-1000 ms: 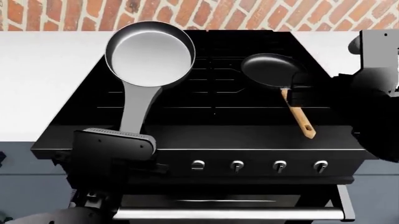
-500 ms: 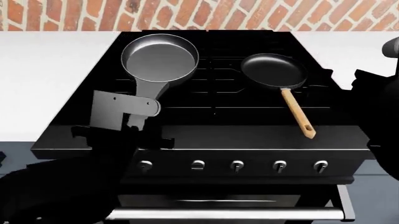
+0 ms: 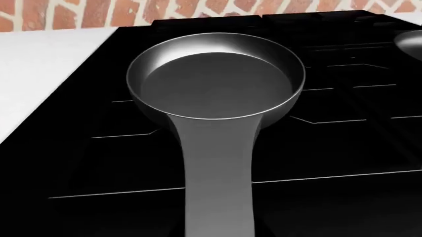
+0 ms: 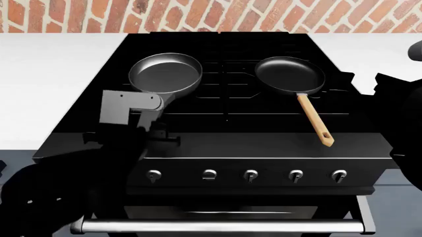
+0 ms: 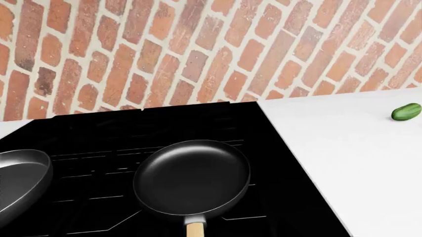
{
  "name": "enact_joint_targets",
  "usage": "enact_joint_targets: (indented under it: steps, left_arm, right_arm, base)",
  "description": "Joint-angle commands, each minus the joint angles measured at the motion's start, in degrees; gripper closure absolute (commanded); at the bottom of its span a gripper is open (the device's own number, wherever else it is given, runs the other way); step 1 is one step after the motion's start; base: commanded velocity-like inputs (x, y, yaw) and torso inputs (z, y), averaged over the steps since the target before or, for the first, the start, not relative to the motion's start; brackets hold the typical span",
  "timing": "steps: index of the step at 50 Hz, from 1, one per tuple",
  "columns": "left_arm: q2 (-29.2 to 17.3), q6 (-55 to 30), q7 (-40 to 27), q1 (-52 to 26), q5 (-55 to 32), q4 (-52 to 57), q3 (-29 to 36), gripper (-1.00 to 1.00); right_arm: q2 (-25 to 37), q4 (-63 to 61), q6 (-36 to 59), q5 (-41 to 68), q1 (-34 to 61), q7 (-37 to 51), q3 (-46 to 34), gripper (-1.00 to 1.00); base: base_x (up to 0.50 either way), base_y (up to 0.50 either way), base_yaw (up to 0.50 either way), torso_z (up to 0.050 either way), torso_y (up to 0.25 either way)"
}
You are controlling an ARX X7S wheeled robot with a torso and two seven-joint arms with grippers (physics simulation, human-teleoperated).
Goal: Place both pans onto different burners. Then place the pickle and the lamb chop on different pans.
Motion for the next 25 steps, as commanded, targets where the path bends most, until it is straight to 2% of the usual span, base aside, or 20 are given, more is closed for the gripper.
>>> enact_joint_targets:
  steps: [1, 15, 16, 25]
  left_arm:
    - [0.32, 2.42, 1.39, -0.38, 2.65, -4.31, -1.75, 1.0]
    - [0.56, 2.07, 1.89, -0.38, 1.93, -5.81, -1.72, 1.0]
    - [0.52, 1.92, 1.7, -0.42, 1.8, -5.5, -1.7, -1.0]
    - [0.18, 0.99, 0.18, -0.88, 1.13, -2.98, -1.61, -1.0]
  right_arm:
    - [0.23, 0.26, -3.79, -1.0, -1.77, -0.52, -1.2, -1.0]
    - [0.37, 0.19, -3.88, -0.78, -1.74, -0.4, -1.42, -1.0]
    - [0.38, 0.19, -3.89, -0.75, -1.74, -0.42, -1.43, -1.0]
    - [0.5, -0.01, -4.03, -0.31, -1.84, -0.27, -1.32, -1.0]
  base:
    - [0.0, 0.0, 0.0, 0.0, 0.0]
    - [0.0, 0.0, 0.0, 0.0, 0.0]
    - [0.0, 0.0, 0.0, 0.0, 0.0]
    - [0.0, 0.0, 0.0, 0.0, 0.0]
